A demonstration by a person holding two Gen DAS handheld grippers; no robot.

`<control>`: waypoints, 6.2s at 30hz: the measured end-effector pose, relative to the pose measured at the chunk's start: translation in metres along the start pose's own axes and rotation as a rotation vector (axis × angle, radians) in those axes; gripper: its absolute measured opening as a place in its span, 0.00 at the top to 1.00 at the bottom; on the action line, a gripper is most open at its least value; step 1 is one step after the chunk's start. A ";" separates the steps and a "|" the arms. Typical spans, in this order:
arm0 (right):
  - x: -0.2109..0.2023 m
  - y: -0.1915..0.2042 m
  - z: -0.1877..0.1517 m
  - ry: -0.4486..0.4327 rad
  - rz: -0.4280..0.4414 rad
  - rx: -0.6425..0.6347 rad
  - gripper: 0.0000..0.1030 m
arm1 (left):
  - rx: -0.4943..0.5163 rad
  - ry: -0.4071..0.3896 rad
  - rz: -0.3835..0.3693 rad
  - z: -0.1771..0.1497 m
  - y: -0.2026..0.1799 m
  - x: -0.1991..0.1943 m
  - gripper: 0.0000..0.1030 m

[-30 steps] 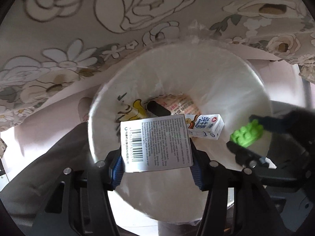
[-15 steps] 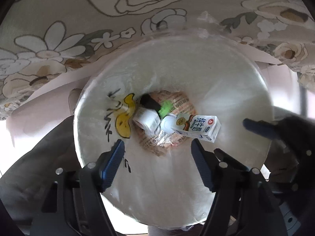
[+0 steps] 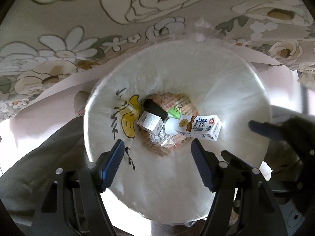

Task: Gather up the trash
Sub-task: 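Open both tools to drop the card and green block into the bowl, then move both open tools back up toward the small blocks on the bed, then grasp the small green block with the left tool while the right tool grasps the red block, then carry the green and red blocks down over the paper bowl with both tools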

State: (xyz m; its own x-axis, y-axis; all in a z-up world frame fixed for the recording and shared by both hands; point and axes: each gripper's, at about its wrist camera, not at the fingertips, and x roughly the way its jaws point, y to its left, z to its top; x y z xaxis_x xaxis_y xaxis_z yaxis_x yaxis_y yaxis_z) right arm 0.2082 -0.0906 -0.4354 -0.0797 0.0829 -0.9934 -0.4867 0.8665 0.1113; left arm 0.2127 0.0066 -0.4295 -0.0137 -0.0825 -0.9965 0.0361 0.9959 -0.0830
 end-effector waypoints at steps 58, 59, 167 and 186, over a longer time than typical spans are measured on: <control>-0.375 -0.120 0.195 -0.722 0.015 -0.259 0.32 | -0.007 -0.558 0.047 0.308 0.016 -0.367 0.21; -0.376 -0.124 0.206 -0.728 0.025 -0.262 0.32 | -0.009 -0.555 0.053 0.319 0.016 -0.364 0.21; -0.575 -0.033 0.043 -0.927 -0.188 -0.107 0.57 | 0.103 -0.853 0.327 0.041 -0.014 -0.538 0.69; -0.507 -0.008 -0.007 -0.846 -0.155 -0.159 0.57 | 0.123 -0.689 0.280 -0.011 -0.006 -0.440 0.69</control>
State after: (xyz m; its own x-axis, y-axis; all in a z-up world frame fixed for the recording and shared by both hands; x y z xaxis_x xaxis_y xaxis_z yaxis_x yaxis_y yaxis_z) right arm 0.2463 -0.1429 0.0672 0.6390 0.3624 -0.6785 -0.5593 0.8245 -0.0863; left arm 0.2071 0.0371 0.0093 0.6393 0.1278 -0.7582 0.0586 0.9751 0.2138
